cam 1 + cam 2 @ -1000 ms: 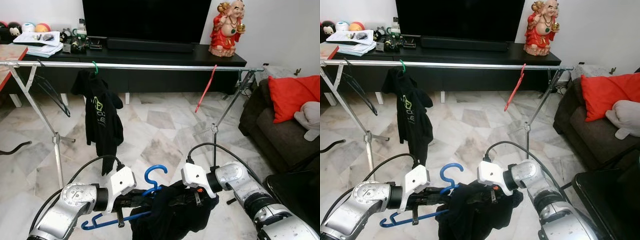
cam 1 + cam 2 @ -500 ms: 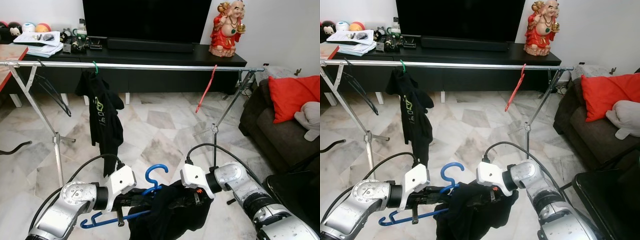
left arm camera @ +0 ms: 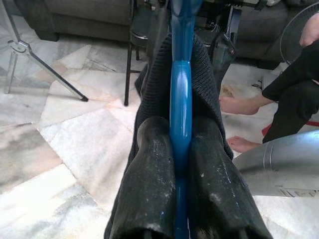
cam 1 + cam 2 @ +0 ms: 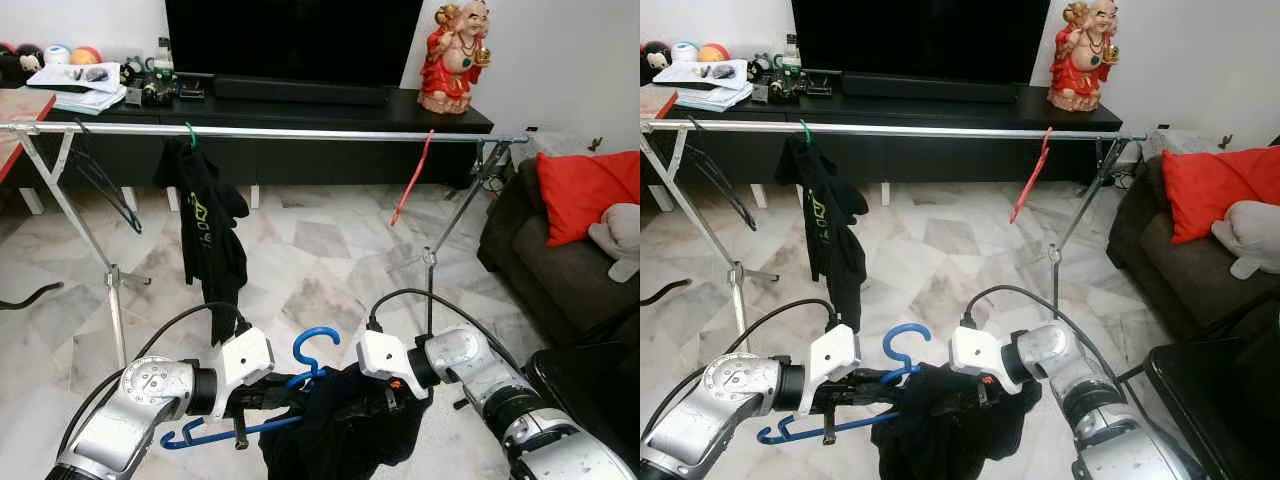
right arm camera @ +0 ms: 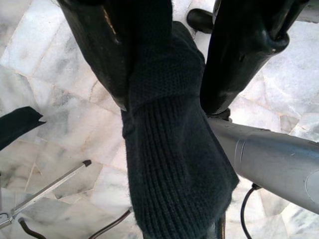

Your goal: Hang hanger

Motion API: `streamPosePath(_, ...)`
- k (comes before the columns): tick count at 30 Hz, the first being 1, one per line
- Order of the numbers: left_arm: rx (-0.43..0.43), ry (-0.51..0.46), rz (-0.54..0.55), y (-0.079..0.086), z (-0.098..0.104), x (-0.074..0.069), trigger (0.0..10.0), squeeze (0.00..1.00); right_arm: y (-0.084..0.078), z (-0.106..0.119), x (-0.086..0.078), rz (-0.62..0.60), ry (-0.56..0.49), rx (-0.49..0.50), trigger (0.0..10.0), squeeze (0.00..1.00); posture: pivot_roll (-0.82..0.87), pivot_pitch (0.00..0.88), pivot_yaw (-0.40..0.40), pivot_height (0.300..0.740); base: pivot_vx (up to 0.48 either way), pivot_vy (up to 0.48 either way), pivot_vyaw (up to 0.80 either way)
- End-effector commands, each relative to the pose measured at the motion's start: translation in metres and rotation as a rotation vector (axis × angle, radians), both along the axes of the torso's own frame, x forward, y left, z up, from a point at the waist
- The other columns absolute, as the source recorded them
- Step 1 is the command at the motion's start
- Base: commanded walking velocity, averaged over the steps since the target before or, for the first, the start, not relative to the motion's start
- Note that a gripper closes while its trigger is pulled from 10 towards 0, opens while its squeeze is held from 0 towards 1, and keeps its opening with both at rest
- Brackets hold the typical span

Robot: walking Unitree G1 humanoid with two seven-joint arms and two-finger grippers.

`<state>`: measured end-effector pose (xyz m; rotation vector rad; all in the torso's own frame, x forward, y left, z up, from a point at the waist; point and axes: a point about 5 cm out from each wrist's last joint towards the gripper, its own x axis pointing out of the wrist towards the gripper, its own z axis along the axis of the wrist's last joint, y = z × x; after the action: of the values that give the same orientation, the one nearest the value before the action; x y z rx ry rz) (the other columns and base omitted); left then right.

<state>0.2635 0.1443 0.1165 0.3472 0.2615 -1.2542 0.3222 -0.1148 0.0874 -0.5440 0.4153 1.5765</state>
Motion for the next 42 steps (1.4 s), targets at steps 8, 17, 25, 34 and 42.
streamPosePath(8, -0.038, -0.1, -0.049, -0.012, 0.0213, 0.0038, 10.0, 0.0, -0.0037, -0.0054, -0.0032, -0.023, 0.073, 0.011, 0.0, 0.0, 0.16, 0.038, -0.171, 0.74, 0.0, 0.0, 0.0)
streamPosePath(17, -0.036, -0.114, -0.048, -0.0117, 0.0221, 0.005, 10.0, 0.0, -0.0038, -0.0052, -0.0038, -0.026, 0.096, 0.03, 0.0, 0.0, 0.16, 0.042, -0.167, 0.74, 0.0, 0.0, 0.0)
streamPosePath(25, -0.033, -0.118, -0.049, -0.0119, 0.0224, 0.0056, 10.0, 0.0, -0.0043, -0.0051, -0.0044, -0.021, 0.115, 0.034, 0.0, 0.0, 0.16, 0.043, -0.167, 0.74, 0.0, 0.0, 0.0)
streamPosePath(34, -0.025, -0.124, -0.06, -0.0119, 0.0231, 0.0061, 10.0, 0.0, -0.0033, -0.0046, -0.0065, 0.011, 0.14, 0.045, 0.0, 0.0, 0.16, 0.043, -0.167, 0.74, 0.0, 0.0, 0.0)
streamPosePath(42, 0.006, -0.118, -0.081, -0.0093, 0.0232, 0.0066, 10.0, 0.0, -0.0049, -0.0058, -0.0075, 0.012, 0.154, 0.041, 0.0, 0.0, 0.16, 0.042, -0.164, 0.74, 0.0, 0.0, 0.0)
